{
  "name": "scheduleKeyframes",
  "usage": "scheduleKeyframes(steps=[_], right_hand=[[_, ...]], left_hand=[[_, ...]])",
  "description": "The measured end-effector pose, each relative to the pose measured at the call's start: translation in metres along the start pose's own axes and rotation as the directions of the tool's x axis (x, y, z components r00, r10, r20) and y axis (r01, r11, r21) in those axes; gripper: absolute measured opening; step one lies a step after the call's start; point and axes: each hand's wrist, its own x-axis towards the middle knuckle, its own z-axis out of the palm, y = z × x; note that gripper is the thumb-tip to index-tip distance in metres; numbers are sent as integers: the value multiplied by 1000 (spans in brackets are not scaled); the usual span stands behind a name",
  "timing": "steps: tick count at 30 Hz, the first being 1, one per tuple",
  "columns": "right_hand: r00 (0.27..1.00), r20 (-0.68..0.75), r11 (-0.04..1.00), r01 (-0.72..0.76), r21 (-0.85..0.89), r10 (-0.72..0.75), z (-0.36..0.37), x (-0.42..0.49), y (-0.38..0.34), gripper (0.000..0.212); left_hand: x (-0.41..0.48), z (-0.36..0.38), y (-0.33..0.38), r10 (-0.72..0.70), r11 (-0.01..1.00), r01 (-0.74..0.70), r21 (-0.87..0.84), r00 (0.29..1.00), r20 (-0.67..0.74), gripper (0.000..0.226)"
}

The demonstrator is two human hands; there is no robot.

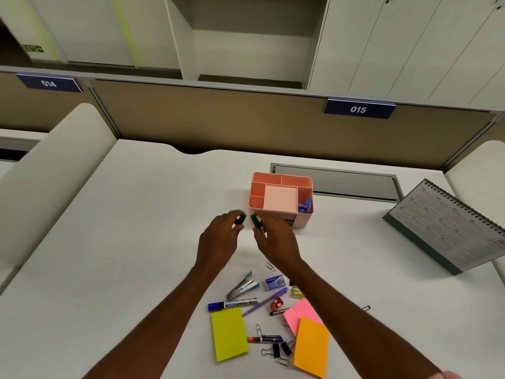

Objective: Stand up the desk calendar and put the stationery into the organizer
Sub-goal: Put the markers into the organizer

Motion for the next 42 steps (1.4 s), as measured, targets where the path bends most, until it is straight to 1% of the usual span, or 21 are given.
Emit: scheduleKeyframes(steps=[2, 5, 7, 10, 14, 20, 27, 30, 35, 38, 42], right_hand=[[998, -53, 999, -11, 51, 14, -18, 17, -6, 37], [987, -159, 993, 16, 115, 3, -42, 42, -13, 36], [972, -233, 989, 48, 142, -14, -56, 59, -17, 31], [957, -290, 982, 62, 178, -8, -70, 79, -24, 21], [955, -293, 975, 25, 223, 43, -74, 95, -24, 17], [961, -258, 973, -35, 230, 95, -62, 107, -15, 16], [966, -199, 969, -122, 215, 166, -45, 116, -5, 17], [968, -166, 965, -148, 217, 186, -40, 118, -1, 18], [967, -152, 963, -172, 209, 206, -35, 121, 5, 19], [962, -170, 959, -172, 224, 212, -36, 121, 6, 18], [938, -287, 953, -109, 281, 192, -50, 118, 3, 19]], left_hand=[[16, -12, 17, 25, 996, -31, -89, 998, -65, 37], [43, -27, 40, 32, 977, -62, -206, 989, -144, 33], [59, -35, 52, 8, 961, -57, -272, 984, -177, 30], [78, -38, 60, -15, 946, -54, -321, 978, -209, 27], [95, -33, 61, 1, 951, -67, -303, 977, -215, 26], [112, -21, 58, 9, 962, -60, -265, 982, -191, 26], [124, -1, 43, -5, 971, -25, -236, 992, -126, 29], [127, 7, 37, -23, 972, 0, -234, 995, -98, 29], [133, 26, 26, -65, 974, 52, -220, 997, -49, 29], [136, 37, 22, -83, 974, 75, -214, 996, -28, 28], [138, 48, 20, -90, 978, 83, -192, 996, -27, 28]])
